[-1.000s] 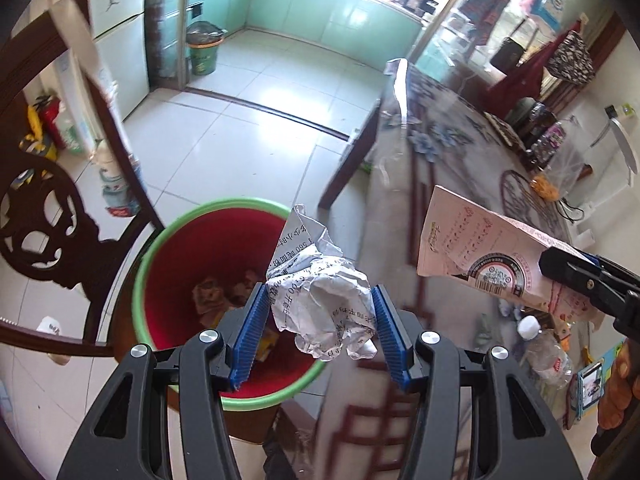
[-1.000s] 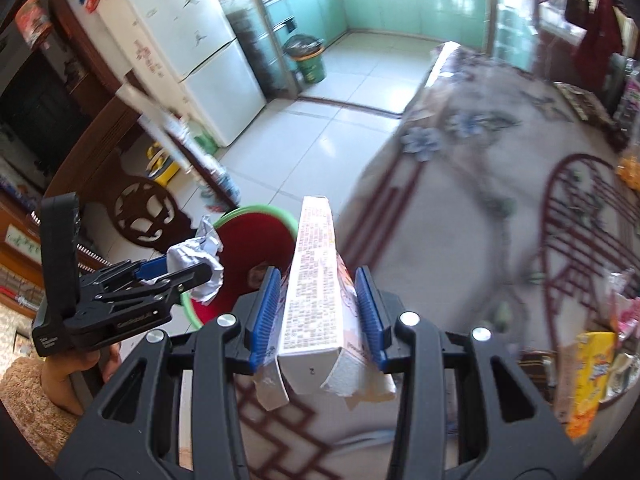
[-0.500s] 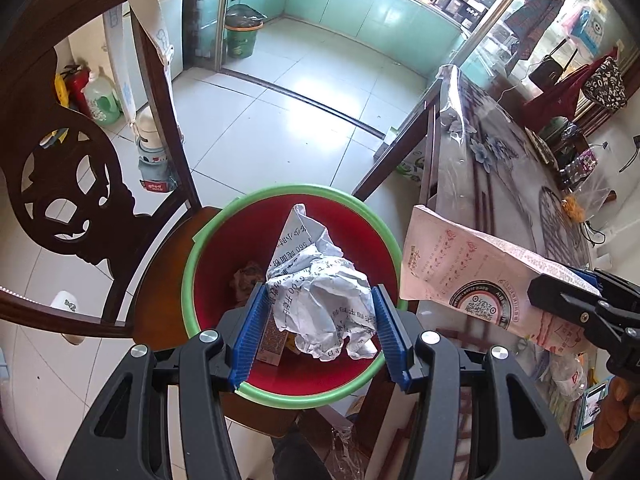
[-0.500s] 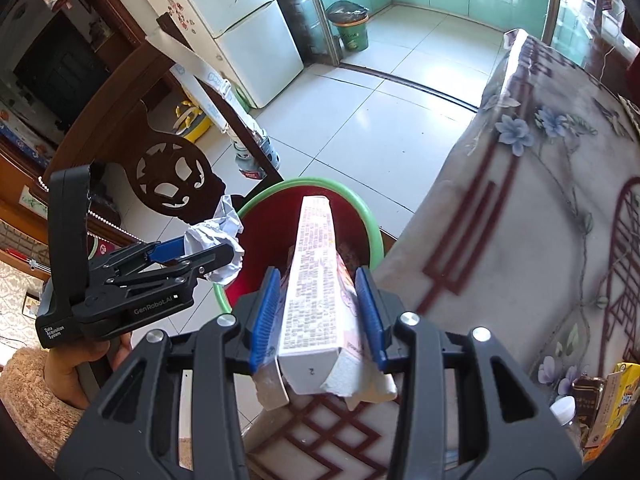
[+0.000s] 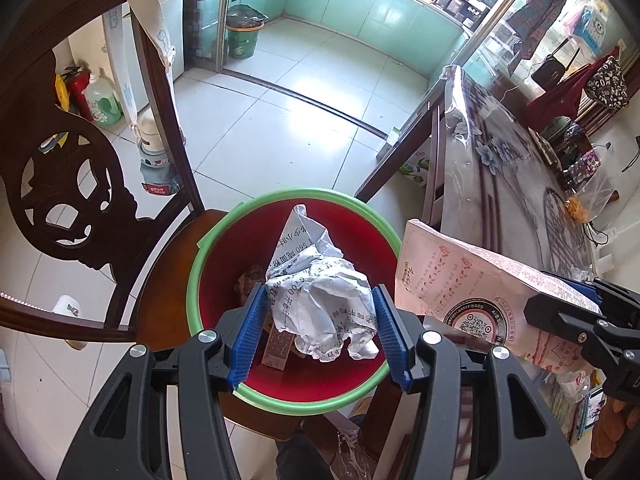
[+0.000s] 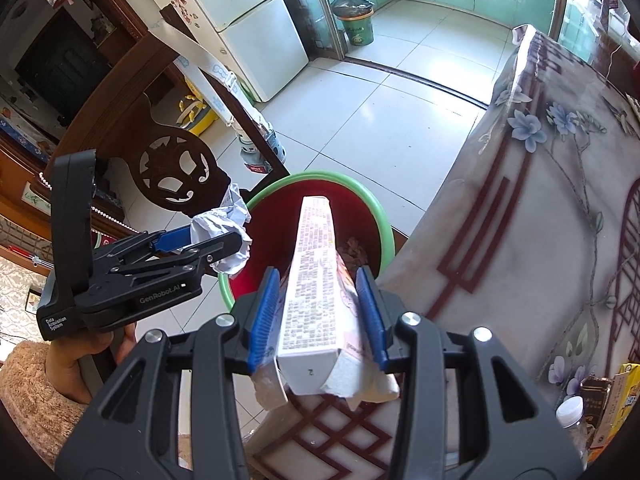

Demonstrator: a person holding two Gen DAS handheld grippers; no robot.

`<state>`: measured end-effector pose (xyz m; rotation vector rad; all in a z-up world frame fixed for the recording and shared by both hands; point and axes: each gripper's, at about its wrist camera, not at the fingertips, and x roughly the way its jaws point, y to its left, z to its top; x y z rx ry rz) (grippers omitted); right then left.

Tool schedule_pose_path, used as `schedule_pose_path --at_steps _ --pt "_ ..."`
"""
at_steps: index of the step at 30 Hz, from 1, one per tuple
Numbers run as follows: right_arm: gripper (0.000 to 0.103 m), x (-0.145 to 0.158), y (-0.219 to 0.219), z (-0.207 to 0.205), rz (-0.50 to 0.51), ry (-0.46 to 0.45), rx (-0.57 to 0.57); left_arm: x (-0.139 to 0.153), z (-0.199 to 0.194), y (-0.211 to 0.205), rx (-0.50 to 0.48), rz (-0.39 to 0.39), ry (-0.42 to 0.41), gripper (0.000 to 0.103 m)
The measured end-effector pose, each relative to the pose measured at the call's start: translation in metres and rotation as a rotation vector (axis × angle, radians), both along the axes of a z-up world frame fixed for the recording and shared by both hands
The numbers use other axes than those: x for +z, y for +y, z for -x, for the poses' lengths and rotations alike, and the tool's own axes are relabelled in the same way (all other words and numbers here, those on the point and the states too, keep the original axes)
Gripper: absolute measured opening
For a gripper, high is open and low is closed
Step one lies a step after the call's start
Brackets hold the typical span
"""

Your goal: Collect trash

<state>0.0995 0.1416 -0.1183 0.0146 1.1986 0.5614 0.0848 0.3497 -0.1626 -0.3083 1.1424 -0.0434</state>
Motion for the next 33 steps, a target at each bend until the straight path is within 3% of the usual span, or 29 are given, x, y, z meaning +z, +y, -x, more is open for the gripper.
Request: schedule_pose_path --at_steps 9,13,16,22,28,33 --pt "0.041 -0.002 -0.002 0.002 -0.030 0.010 -0.012 -0.001 0.000 0.000 -0.003 -0.002 0.002 0.056" --pt "0.061 0.002 -0.008 0.003 -0.063 0.009 -0.045 -0.002 0.001 0.002 0.014 -0.008 0.006 0.063" --pt "0.066 0.008 -0.016 0.005 -0.072 -0.009 -0.070 0.001 0.002 0.002 0.022 -0.014 -0.003 0.075" --pt "0.070 0.016 -0.045 0.012 -0.073 -0.039 -0.152 0.010 0.001 -0.011 -0.008 -0.008 -0.033 0.080" --pt "0.070 0.021 -0.106 0.027 -0.026 -0.082 -0.303 0.017 -0.001 -0.046 -0.100 0.013 -0.049 0.080" --pt "0.071 0.018 -0.196 0.045 0.023 -0.085 -0.524 0.021 -0.002 -0.092 -0.202 0.026 -0.050 0.079"
